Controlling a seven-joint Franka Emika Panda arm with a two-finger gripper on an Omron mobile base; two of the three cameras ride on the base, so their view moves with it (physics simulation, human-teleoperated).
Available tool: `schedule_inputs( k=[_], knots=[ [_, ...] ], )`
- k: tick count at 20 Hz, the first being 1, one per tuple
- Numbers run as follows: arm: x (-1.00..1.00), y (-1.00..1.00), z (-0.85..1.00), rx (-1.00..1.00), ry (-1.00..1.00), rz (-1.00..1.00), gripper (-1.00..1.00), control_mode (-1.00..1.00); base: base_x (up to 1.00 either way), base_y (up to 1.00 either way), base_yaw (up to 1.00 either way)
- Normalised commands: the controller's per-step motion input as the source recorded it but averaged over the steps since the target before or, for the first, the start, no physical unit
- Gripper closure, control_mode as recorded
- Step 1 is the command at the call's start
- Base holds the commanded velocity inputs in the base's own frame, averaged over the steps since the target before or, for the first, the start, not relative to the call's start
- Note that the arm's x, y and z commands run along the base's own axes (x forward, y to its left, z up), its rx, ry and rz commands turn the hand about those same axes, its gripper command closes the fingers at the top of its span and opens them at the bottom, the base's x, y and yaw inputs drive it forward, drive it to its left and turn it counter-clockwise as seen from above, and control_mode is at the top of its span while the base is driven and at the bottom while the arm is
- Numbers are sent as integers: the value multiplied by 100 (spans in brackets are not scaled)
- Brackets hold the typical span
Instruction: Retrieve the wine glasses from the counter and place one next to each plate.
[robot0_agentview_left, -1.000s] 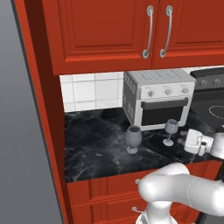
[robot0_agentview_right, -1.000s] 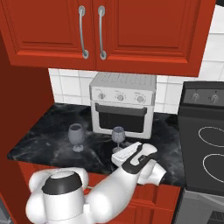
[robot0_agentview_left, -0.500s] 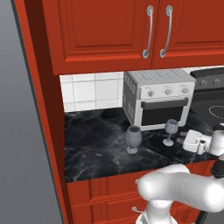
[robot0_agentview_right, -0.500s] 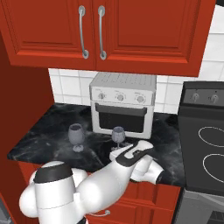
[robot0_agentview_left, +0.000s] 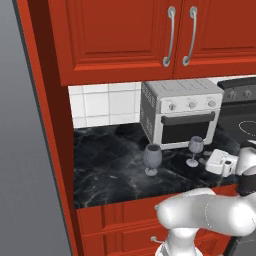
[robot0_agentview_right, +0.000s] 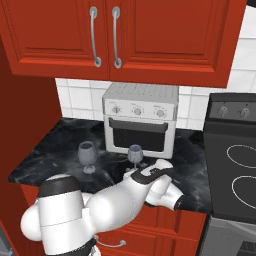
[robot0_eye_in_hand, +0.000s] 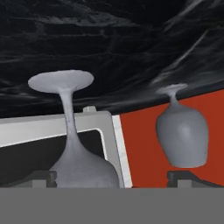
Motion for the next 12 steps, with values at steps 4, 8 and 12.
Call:
schedule_inputs(
  k=[4,8,12],
  knots=[
    [18,0,-11,0,0,-1,-100,-100,0,0,0],
    [17,0,-14,0,0,0,-100,-100,0,0,0],
    [13,0,-15,0,5,-1,-100,-100,0,0,0]
  ],
)
